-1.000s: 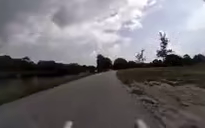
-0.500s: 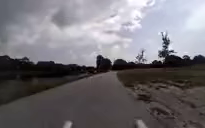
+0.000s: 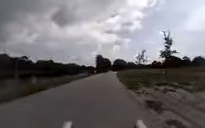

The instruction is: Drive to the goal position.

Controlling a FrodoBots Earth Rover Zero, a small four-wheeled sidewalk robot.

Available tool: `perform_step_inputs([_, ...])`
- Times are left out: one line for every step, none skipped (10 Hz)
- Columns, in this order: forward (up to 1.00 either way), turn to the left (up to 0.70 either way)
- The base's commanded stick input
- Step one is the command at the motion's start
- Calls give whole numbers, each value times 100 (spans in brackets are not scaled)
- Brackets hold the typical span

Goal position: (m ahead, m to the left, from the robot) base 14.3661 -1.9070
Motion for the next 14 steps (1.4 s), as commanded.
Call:
perform_step_inputs([85, 0])
perform_step_inputs([85, 0])
perform_step_inputs([85, 0])
perform_step_inputs([85, 0])
perform_step_inputs([85, 0])
perform_step_inputs([85, 0])
perform_step_inputs([85, 0])
perform_step_inputs([85, 0])
perform_step_inputs([85, 0])
perform_step_inputs([85, 0])
perform_step_inputs([85, 0])
perform_step_inputs([85, 0])
perform_step_inputs([85, 0])
perform_step_inputs([85, 0])
